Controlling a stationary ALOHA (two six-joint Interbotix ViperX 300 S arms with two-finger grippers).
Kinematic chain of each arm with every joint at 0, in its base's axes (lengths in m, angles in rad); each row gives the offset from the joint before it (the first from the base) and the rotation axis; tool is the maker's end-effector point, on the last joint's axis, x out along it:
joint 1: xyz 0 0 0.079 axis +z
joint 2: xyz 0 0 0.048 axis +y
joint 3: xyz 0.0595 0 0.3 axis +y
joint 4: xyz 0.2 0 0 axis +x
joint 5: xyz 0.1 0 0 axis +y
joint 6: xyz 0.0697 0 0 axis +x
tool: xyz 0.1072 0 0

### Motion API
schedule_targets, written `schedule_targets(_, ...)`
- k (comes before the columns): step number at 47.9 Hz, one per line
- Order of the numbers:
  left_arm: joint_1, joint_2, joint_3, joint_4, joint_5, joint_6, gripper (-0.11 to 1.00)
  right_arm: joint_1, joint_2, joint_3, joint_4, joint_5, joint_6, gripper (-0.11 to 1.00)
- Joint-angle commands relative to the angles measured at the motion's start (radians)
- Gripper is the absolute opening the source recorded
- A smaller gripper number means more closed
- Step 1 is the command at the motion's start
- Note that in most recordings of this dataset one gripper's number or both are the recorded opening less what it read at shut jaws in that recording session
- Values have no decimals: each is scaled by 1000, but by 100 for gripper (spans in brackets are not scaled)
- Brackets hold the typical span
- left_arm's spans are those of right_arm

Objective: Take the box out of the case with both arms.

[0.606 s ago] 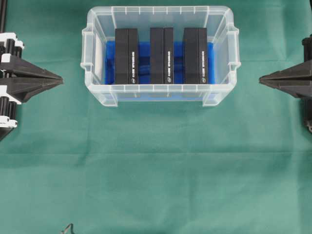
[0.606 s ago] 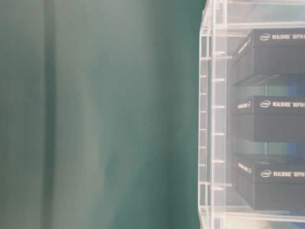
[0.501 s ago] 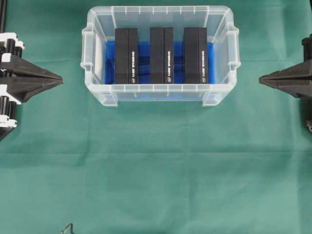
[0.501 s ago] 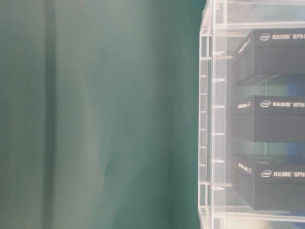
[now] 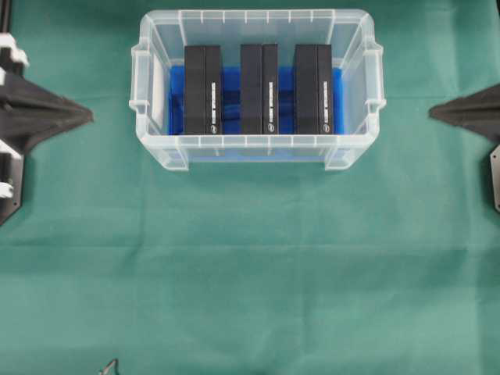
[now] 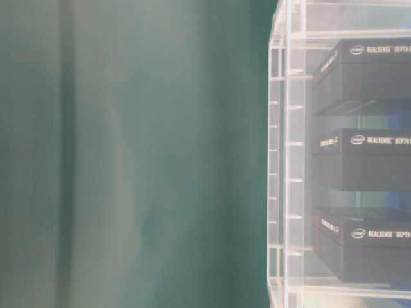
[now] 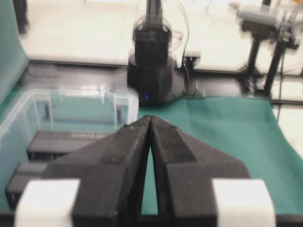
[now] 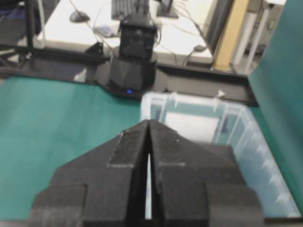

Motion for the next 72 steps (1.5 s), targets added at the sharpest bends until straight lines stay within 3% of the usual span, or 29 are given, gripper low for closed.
schedule_targets(1,0,9,-109,6,92,2,0,-3,6,-124,3,89,2,0)
schedule_targets(16,0,48,-351,11,388,2,0,-5,77,-373,3,305,23,0)
schedule_targets(26,0,67,-399,11,457,-8,0,-5,110,-411,3,357,83,0)
schedule_targets(37,0,72,-425,11,566,-87,0,-6,112,-433,0,488,152,0)
schedule_targets(46,0,87,-482,12,773,-147,0,-6,141,-503,0,781,202,0)
schedule_targets(55,-2,149,-561,11,1112,-163,0,-6,204,-588,0,1147,259,0)
schedule_targets(62,-26,201,-611,9,1394,-163,0,-6,259,-626,2,1439,270,0)
schedule_targets(72,-84,235,-641,5,1609,-164,0,-6,324,-641,3,1729,268,0)
